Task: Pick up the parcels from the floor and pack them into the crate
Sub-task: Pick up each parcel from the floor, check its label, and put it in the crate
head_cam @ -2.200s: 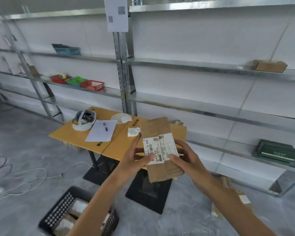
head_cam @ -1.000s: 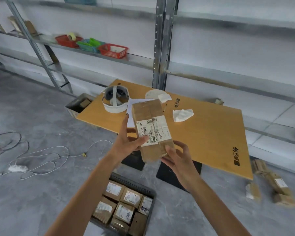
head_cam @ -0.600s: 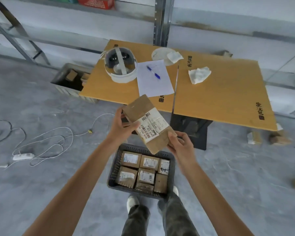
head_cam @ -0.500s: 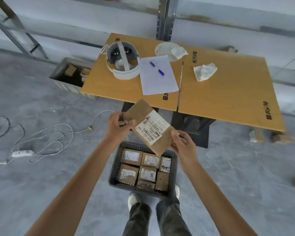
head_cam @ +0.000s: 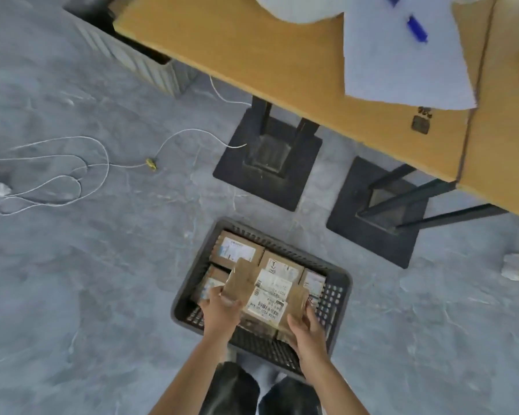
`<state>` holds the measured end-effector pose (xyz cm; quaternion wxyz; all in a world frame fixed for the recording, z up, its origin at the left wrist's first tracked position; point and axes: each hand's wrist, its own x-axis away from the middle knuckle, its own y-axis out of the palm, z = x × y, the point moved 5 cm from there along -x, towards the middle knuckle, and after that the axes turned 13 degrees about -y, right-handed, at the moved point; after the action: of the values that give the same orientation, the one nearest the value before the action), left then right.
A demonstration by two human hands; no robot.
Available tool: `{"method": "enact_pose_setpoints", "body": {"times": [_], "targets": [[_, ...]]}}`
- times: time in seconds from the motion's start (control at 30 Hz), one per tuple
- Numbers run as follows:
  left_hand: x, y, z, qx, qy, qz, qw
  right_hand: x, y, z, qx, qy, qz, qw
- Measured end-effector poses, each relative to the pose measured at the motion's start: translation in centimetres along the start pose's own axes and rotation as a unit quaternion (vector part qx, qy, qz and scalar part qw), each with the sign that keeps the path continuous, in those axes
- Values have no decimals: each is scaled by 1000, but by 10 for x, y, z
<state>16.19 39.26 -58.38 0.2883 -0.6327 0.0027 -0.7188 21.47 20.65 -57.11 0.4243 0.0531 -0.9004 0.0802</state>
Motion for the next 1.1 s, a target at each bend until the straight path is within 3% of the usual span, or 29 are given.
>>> {"method": "enact_pose_setpoints", "body": {"times": [0.13,0.27,0.47,0.53,0.63,0.73,0.87,0.93,1.1], "targets": [[-137,32,-18,-26,7,-32,999,-108,20,58,148,-53,-17,987],[-232,55,-4,-3,23,-46,999,-208,63,89,174,-92,-4,980],[-314,76,7,162,-50,-127,977,-318,108,127,245,-135,-15,960],[-320,82,8,262,-93,-137,951,-337,114,136,229,-111,-42,966],[-327,94,9,301,-90,-164,935,-336,110,149,216,-81,-81,970],[-324,92,7,244,-82,-159,953,-322,102,142,219,-82,-97,968],[-298,76,4,85,-99,-54,990,-293,78,120,308,-92,-76,944],[-273,66,6,-26,-30,0,999,-264,72,103,326,-136,-83,932],[-177,45,36,-120,134,-30,983,-178,50,43,308,-189,-131,923]]}}
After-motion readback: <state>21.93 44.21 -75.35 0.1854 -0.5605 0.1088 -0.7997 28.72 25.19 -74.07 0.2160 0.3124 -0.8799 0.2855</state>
